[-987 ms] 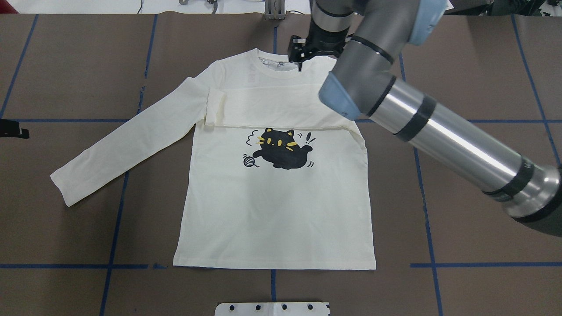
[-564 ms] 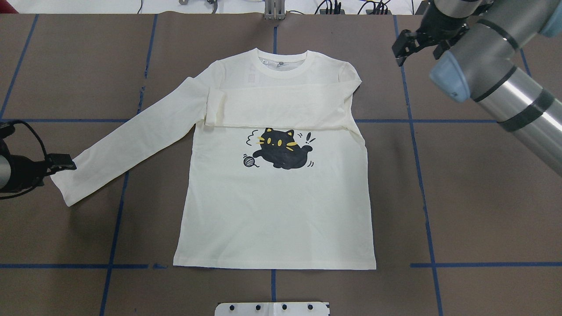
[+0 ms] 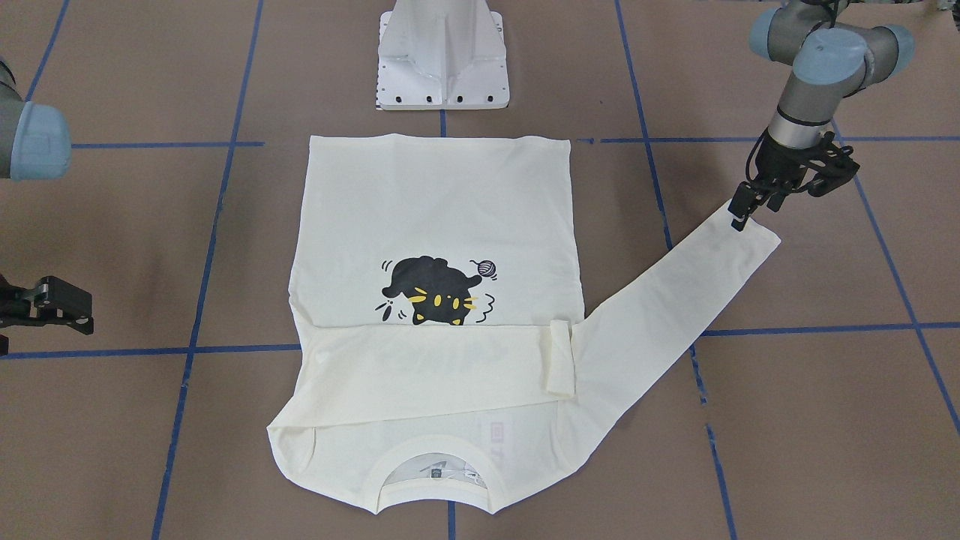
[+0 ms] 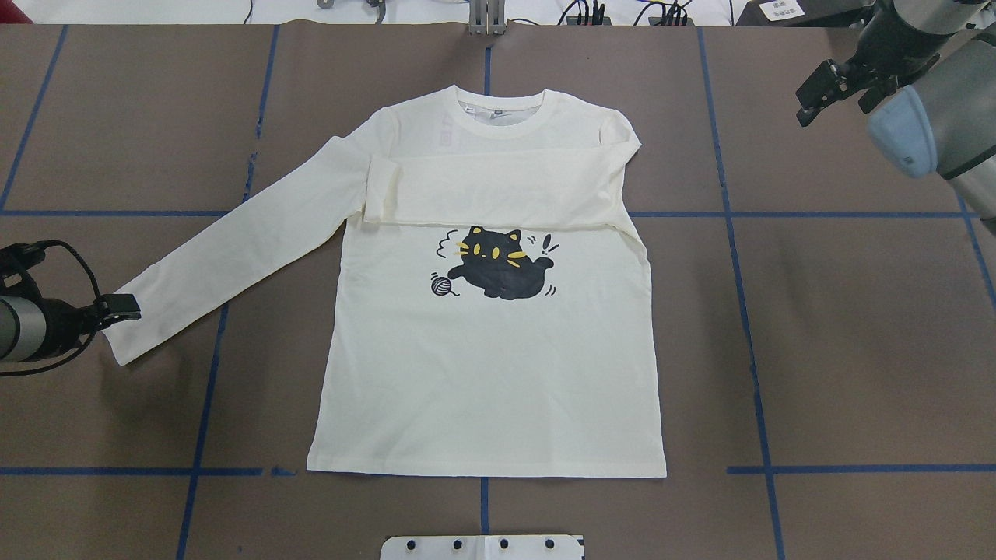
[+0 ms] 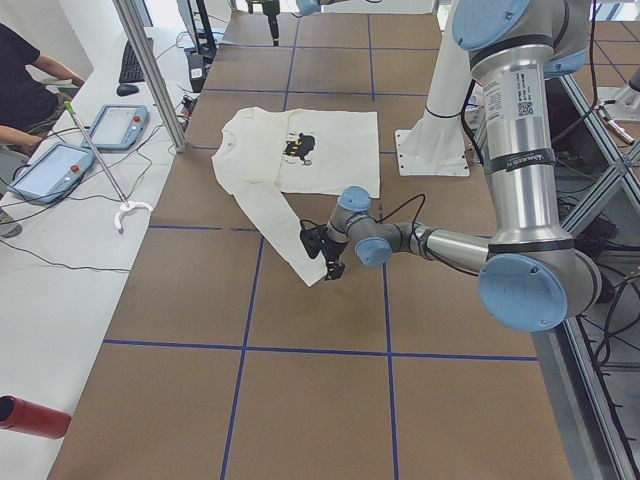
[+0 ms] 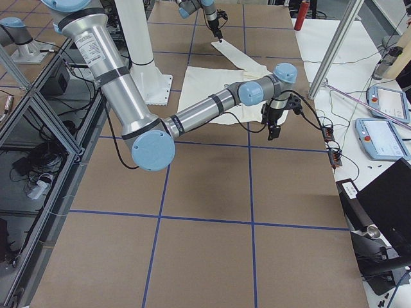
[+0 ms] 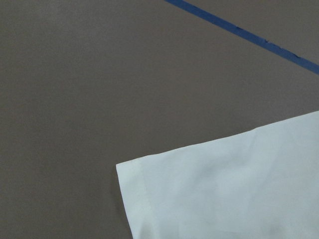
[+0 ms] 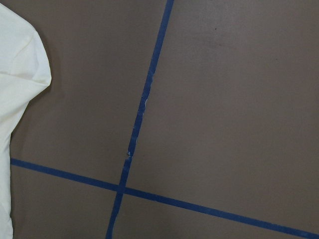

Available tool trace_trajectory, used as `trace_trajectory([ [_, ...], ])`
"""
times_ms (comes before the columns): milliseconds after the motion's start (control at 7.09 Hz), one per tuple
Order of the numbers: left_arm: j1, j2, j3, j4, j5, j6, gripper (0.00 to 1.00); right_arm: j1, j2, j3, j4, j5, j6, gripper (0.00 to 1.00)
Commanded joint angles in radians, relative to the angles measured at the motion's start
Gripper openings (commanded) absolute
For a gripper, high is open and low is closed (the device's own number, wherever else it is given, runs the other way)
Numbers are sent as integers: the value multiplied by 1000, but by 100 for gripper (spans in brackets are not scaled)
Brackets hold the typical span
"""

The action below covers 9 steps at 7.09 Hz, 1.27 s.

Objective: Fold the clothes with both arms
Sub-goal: 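Grasp the cuff of the other sleeve with the left gripper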

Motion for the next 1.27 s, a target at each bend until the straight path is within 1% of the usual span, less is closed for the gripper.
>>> trace_trajectory([
  [0, 7, -1, 24, 3, 28, 18, 97, 1, -8, 7, 0, 5, -1, 100],
  [282, 12, -4, 24, 3, 26, 18, 94, 1, -8, 15, 0, 6, 0, 100],
  [564, 24, -8, 25, 5, 28, 18, 85, 1, -8, 18, 0, 6, 0, 100],
  [846, 27, -8, 25, 5, 26, 16, 80, 1, -6, 21, 0, 6, 2, 100],
  [987, 27, -10, 25, 5, 26, 16, 70, 1, -6, 21, 0, 6, 3, 100],
  [1128, 27, -11, 24, 5, 26, 16, 56, 1, -6, 21, 0, 6, 2, 100],
])
